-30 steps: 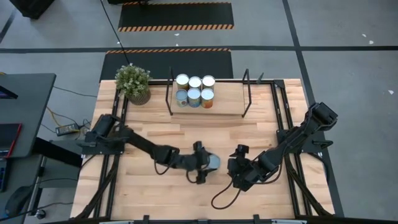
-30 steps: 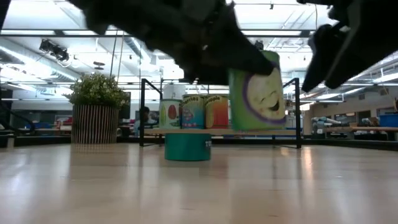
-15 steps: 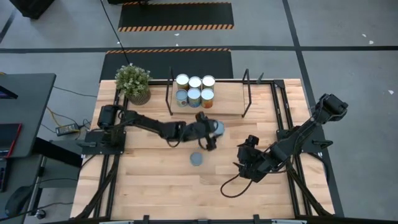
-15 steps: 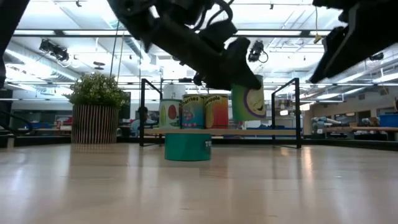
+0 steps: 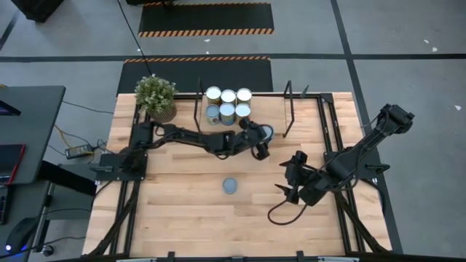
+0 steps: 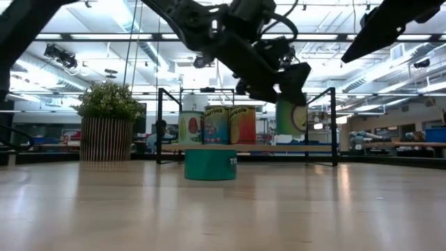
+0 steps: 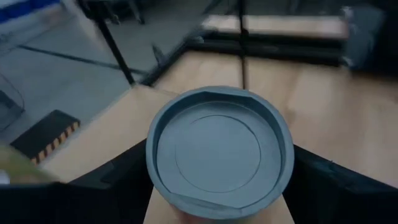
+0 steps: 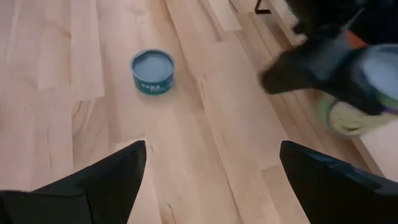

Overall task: Pick and place cans onto a shelf
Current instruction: Put the canned chicken soup on the shelf

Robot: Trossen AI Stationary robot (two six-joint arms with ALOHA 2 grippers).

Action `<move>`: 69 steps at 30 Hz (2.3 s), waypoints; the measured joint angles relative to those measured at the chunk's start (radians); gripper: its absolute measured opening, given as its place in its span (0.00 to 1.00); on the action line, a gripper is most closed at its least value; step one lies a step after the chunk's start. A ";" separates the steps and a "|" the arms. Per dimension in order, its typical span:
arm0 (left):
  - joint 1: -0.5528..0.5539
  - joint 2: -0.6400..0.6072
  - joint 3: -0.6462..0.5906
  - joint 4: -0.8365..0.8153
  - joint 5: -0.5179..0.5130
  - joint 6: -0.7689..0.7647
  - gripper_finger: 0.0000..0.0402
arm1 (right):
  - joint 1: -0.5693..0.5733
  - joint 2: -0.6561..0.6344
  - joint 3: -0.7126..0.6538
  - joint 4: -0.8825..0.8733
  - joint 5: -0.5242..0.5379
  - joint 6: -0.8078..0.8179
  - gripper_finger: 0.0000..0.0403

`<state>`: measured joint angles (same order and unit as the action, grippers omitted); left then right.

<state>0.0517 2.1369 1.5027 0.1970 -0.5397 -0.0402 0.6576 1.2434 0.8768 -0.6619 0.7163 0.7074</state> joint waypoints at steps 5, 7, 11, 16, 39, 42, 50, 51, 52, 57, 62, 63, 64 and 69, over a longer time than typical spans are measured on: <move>0.035 0.032 0.071 0.017 0.003 -0.030 0.73 | 0.013 -0.026 0.000 -0.007 0.007 -0.004 0.94; 0.049 0.036 0.080 0.017 -0.008 -0.042 0.73 | 0.015 -0.034 0.000 -0.006 0.026 -0.010 0.94; 0.072 0.059 0.087 0.008 -0.014 -0.083 0.73 | 0.016 -0.039 0.000 0.011 0.044 -0.031 0.94; 0.084 0.078 0.090 0.005 -0.020 -0.105 0.75 | 0.017 -0.035 0.000 0.017 0.045 -0.034 0.94; 0.067 0.081 0.087 0.042 -0.044 -0.084 0.79 | 0.018 -0.035 0.000 0.033 0.042 -0.031 0.94; 0.063 0.080 0.087 0.052 -0.049 -0.026 0.79 | 0.018 -0.035 0.000 0.033 0.042 -0.031 0.94; 0.037 0.075 0.110 0.058 -0.067 0.060 0.79 | 0.019 -0.035 0.000 0.033 0.041 -0.036 0.94; 0.025 0.075 0.117 0.058 -0.070 0.089 0.79 | 0.022 -0.035 0.000 0.032 0.041 -0.037 0.94; 0.008 0.075 0.124 0.058 -0.070 0.115 0.79 | 0.028 -0.035 0.000 0.032 0.041 -0.037 0.94; -0.096 0.072 0.134 -0.021 -0.034 0.179 0.79 | 0.077 -0.045 0.000 0.029 0.038 -0.009 0.94; -0.157 0.072 0.134 -0.147 0.041 0.105 0.79 | 0.111 -0.046 0.000 0.015 0.038 0.040 0.94; -0.164 0.072 0.134 -0.167 0.040 0.104 0.79 | 0.114 -0.046 0.000 0.015 0.038 0.046 0.94; -0.169 0.072 0.134 -0.182 0.039 0.104 0.79 | 0.116 -0.046 0.000 0.015 0.038 0.049 0.94; -0.188 0.072 0.134 -0.240 0.039 0.029 0.79 | 0.116 -0.046 0.000 0.017 0.040 0.057 0.94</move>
<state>-0.1361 2.2086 1.6371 -0.0426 -0.5003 -0.0116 0.7731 1.1976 0.8772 -0.6449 0.7559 0.7643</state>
